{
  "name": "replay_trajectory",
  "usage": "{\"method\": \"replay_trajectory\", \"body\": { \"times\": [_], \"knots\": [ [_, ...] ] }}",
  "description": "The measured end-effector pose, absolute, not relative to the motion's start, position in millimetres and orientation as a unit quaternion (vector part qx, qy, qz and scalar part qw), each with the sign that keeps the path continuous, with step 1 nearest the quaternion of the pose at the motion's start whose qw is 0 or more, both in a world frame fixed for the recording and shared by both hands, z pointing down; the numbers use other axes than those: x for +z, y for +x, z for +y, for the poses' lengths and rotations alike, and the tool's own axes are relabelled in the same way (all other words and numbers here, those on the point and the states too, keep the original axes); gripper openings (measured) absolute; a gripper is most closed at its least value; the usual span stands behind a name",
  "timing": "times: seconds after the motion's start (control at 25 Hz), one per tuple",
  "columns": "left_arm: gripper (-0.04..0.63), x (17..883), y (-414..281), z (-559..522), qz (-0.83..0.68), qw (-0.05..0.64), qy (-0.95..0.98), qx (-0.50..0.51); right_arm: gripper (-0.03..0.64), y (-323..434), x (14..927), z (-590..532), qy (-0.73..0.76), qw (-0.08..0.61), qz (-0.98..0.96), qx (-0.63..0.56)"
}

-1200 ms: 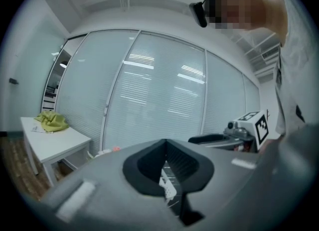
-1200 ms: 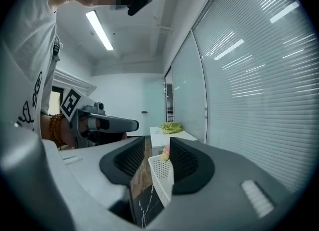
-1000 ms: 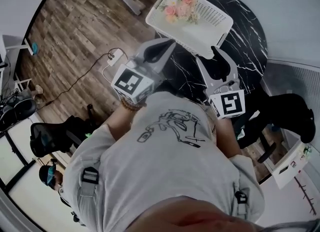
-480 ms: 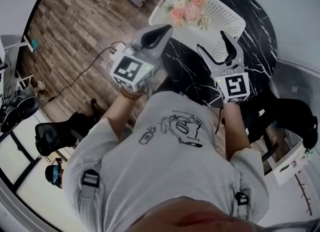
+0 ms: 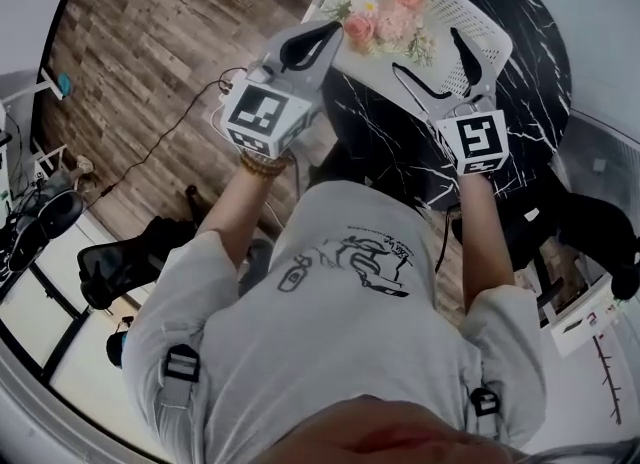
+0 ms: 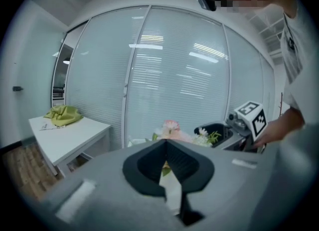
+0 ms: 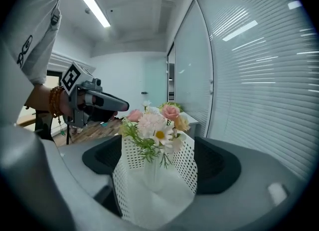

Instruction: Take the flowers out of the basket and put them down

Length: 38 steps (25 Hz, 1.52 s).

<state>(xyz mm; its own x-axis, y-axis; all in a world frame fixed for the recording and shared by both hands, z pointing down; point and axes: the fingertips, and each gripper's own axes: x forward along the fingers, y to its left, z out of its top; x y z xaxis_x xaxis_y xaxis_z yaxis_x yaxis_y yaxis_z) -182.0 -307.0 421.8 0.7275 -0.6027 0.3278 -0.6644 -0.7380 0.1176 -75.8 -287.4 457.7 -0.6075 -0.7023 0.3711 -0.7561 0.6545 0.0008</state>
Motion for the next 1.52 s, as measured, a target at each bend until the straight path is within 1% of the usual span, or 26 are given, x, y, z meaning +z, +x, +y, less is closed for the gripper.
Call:
{"method": "replay_trajectory", "body": {
  "times": [0.28,0.52,1.08,1.52],
  "knots": [
    [0.002,443,-182,-322,-0.342,0.116,0.921,0.147,0.495,-87,484,-310,0.394,0.16,-0.901,0.087],
    [0.002,451,-179,-327,-0.343,0.119,0.92,0.147,0.511,-96,514,-321,0.375,0.17,-0.906,0.1],
    [0.002,474,-177,-333,-0.349,0.131,0.916,0.148,0.512,-114,573,-339,0.356,0.188,-0.908,0.116],
    [0.002,479,-171,-338,-0.344,0.134,0.918,0.146,0.5,-133,588,-352,0.338,0.149,-0.922,0.113]
  ]
}}
